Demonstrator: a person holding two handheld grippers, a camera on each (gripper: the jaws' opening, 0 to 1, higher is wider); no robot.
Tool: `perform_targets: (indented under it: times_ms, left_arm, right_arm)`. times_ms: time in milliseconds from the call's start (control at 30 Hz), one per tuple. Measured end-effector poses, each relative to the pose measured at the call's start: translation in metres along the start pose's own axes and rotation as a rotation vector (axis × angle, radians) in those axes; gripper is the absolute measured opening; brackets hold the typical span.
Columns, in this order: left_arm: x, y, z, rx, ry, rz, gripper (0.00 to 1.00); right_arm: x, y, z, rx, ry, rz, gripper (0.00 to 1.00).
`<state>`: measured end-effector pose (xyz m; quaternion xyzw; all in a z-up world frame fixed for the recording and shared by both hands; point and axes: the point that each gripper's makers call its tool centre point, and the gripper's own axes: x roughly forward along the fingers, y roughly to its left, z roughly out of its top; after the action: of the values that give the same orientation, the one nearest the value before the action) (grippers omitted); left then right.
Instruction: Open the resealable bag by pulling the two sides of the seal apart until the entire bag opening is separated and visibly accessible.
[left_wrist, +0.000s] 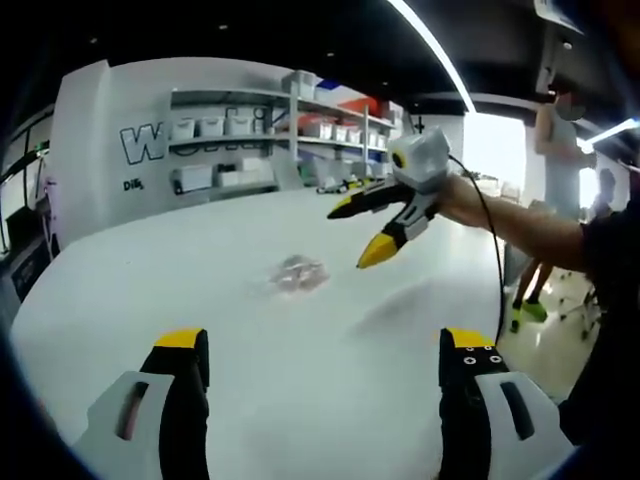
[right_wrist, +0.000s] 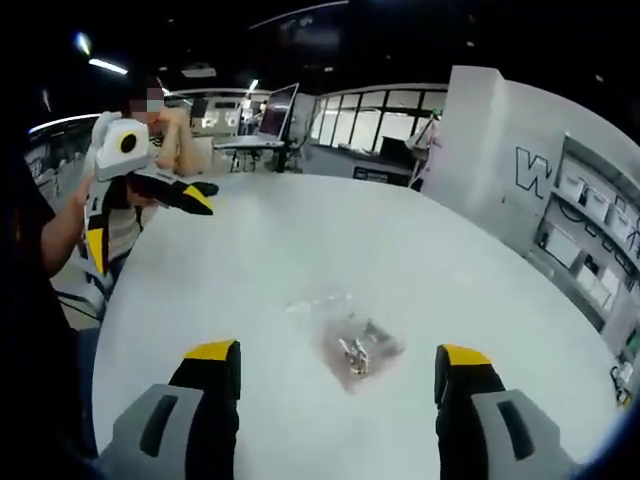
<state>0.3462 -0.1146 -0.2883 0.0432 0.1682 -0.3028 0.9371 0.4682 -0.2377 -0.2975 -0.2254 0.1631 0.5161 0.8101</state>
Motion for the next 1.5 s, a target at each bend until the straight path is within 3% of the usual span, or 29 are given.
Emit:
perform_targets:
  times_ms: [1500]
  left_arm:
    - [-0.001, 0.003, -0.003, 0.003, 0.012, 0.007, 0.94]
  right_arm:
    - [0.033, -0.017, -0.008, 0.017, 0.035, 0.01, 0.76]
